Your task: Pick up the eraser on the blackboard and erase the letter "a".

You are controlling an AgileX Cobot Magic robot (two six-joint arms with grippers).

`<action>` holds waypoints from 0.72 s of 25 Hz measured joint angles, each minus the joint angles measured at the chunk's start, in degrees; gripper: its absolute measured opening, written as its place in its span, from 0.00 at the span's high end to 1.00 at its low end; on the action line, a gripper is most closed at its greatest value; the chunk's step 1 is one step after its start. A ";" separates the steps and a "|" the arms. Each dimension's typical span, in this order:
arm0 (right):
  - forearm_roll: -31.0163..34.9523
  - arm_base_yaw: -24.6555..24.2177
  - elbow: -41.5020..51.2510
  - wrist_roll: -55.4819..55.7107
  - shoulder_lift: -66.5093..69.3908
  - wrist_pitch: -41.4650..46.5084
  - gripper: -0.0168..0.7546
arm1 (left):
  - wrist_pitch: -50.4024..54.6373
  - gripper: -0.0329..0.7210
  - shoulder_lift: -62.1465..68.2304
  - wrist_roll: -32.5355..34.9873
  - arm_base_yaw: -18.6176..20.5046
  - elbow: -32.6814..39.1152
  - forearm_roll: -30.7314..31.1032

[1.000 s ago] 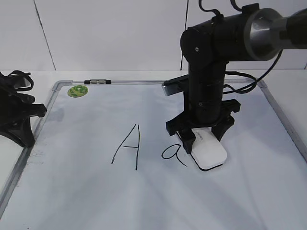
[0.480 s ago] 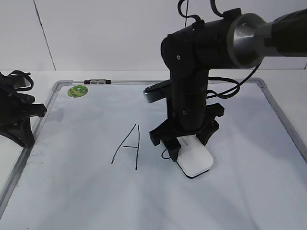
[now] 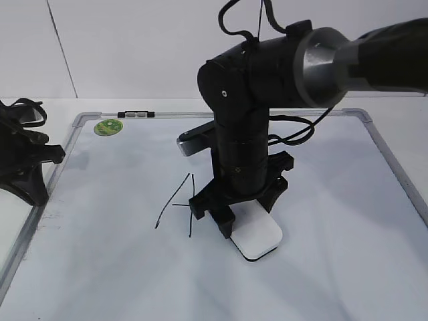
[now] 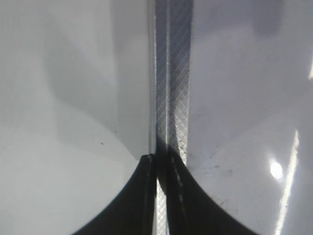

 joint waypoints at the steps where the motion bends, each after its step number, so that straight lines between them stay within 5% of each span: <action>1: -0.55 0.10 -0.12 0.33 0.12 0.30 0.24 | 0.00 0.93 0.00 0.00 0.00 0.00 0.00; 18: -3.47 -2.48 -0.46 2.52 0.38 1.12 0.24 | 0.00 0.93 0.00 0.00 0.00 0.00 0.00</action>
